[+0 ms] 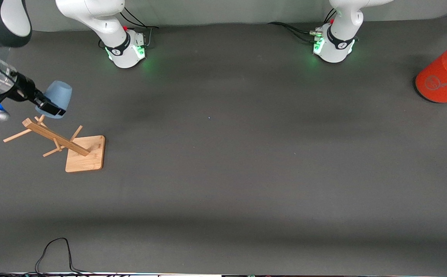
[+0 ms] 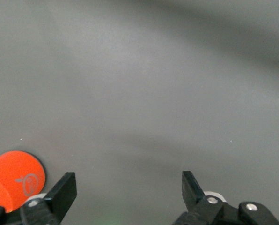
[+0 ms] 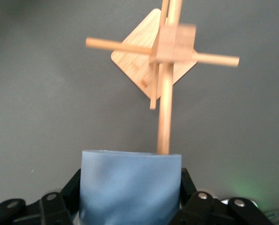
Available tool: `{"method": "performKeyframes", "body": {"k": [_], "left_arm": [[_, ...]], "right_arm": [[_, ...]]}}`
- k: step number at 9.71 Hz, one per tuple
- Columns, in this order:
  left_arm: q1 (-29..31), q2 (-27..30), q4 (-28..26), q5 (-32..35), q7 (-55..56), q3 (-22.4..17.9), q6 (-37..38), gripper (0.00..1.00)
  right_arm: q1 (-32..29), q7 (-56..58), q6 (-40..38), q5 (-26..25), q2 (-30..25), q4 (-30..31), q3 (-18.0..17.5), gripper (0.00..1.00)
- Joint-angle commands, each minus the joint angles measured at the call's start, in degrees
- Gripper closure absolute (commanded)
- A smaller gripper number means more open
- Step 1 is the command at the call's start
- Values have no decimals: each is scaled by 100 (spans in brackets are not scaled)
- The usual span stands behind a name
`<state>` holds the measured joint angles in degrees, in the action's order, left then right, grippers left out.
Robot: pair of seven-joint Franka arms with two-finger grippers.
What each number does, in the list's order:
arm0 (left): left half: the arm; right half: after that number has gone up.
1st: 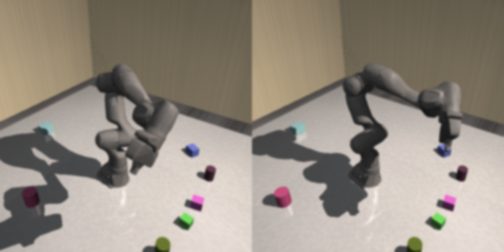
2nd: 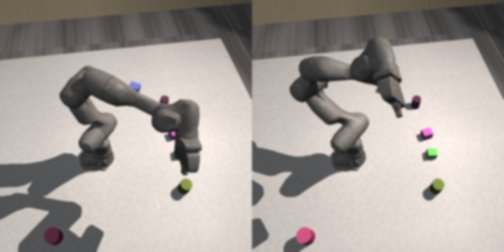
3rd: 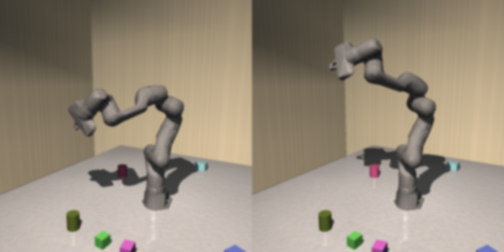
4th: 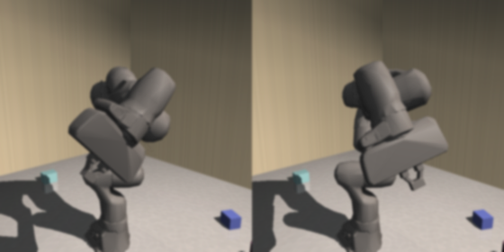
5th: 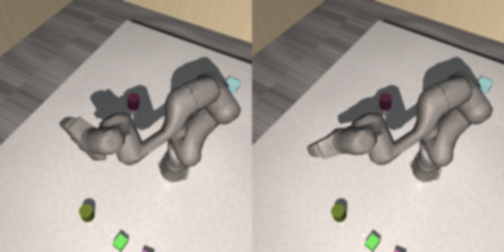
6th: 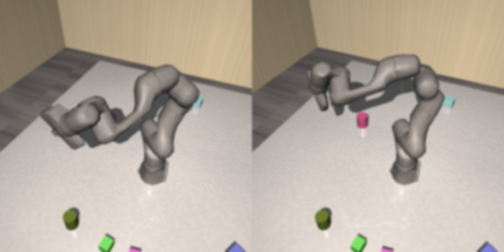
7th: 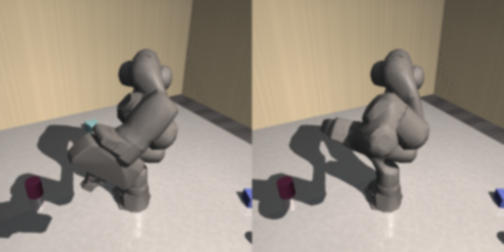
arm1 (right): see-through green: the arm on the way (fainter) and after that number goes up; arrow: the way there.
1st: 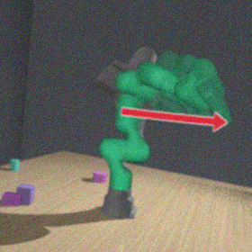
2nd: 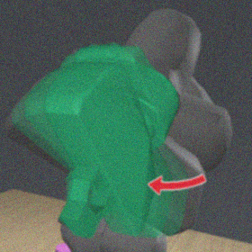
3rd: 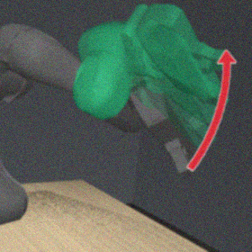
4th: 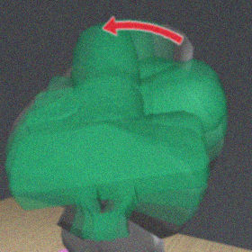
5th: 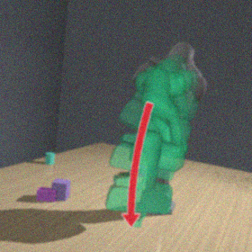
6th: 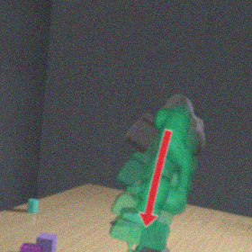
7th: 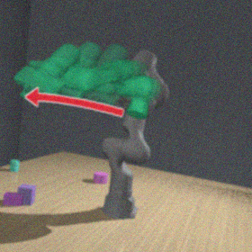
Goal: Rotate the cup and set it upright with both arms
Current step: 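Pull the blue cup off the stand peg with the right gripper, then carry the blue cup to the table middle with the right gripper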
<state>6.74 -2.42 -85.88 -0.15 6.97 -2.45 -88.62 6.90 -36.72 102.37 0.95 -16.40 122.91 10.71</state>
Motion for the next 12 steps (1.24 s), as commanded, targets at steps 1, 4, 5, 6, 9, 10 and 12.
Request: {"method": "performKeyframes", "body": {"k": [1, 4, 5, 6, 9, 10, 12], "left_arm": [[-32, -84, 168, -161, -55, -45, 28, 0], [-41, -84, 151, -161, -46, -45, 117, 0], [-41, -84, 142, -161, -46, -36, 186, 0], [-50, -75, 142, -169, -46, -36, 239, 0], [-67, -75, 186, -196, -46, -27, 205, 0], [-76, -75, 186, -222, -46, -27, 187, 0], [-50, -57, 186, -266, -46, -27, 213, 0]], "right_arm": [[756, -1060, -304, 45, -416, 32, 10, 57], [2434, -3466, -218, 36, -270, -160, -33, 57], [2970, -4309, -173, 36, 133, -484, -34, 57], [3454, -5118, -173, 45, 650, -948, -25, 57], [4432, -7265, -182, 63, 2512, -2757, -25, 58], [4617, -7758, -173, 98, 3127, -3303, -34, 60], [4977, -8463, -173, 177, 4332, -4340, -25, 61]]}}
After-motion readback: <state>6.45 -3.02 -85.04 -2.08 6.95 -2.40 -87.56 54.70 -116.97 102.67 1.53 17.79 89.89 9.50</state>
